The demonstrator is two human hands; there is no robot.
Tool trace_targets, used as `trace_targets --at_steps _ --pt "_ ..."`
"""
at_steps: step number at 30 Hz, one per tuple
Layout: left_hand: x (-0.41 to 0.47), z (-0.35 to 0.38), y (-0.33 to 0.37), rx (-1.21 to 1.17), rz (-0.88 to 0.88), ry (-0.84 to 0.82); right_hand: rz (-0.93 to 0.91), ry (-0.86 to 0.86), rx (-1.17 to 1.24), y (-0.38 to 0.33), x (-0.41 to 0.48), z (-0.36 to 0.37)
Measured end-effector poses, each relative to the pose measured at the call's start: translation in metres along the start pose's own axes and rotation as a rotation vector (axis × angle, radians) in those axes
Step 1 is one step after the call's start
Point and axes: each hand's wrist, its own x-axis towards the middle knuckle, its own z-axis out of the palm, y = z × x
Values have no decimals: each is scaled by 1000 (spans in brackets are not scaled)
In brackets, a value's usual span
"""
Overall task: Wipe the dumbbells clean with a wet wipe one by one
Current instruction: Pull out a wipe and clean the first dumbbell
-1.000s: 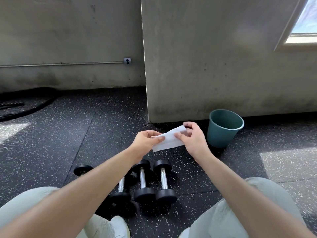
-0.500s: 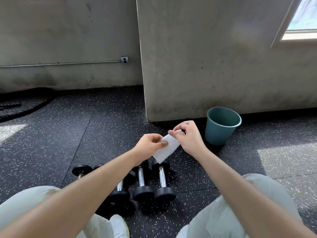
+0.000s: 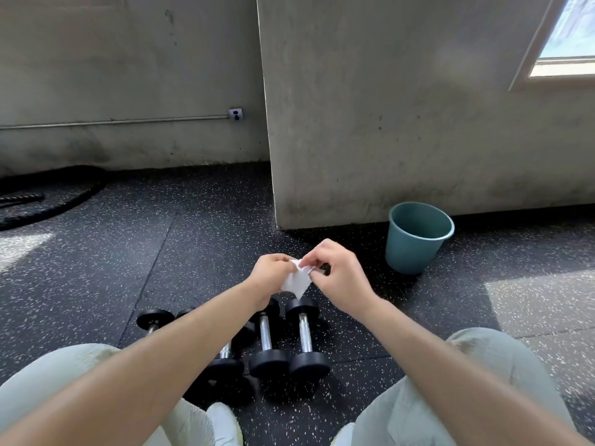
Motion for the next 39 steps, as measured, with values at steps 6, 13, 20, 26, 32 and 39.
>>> trace_targets --at_steps 6,13,20,26,32,39 --pt "-1 -4 12 -429 -102 -92 -130 -113 -258 -3 -7 10" --pt "-16 -2 24 -308 41 -81 133 49 -144 -20 8 -20" --pt "-12 -11 50 -271 140 -198 431 -270 365 -23 50 -59" --pt "45 -15 52 52 104 -235 458 -262 248 33 83 -43" --pt "122 -9 1 628 94 -244 301 -412 -98 109 97 4" --pt "186 -2 -131 1020 -22 -479 320 -672 -361 221 27 90"
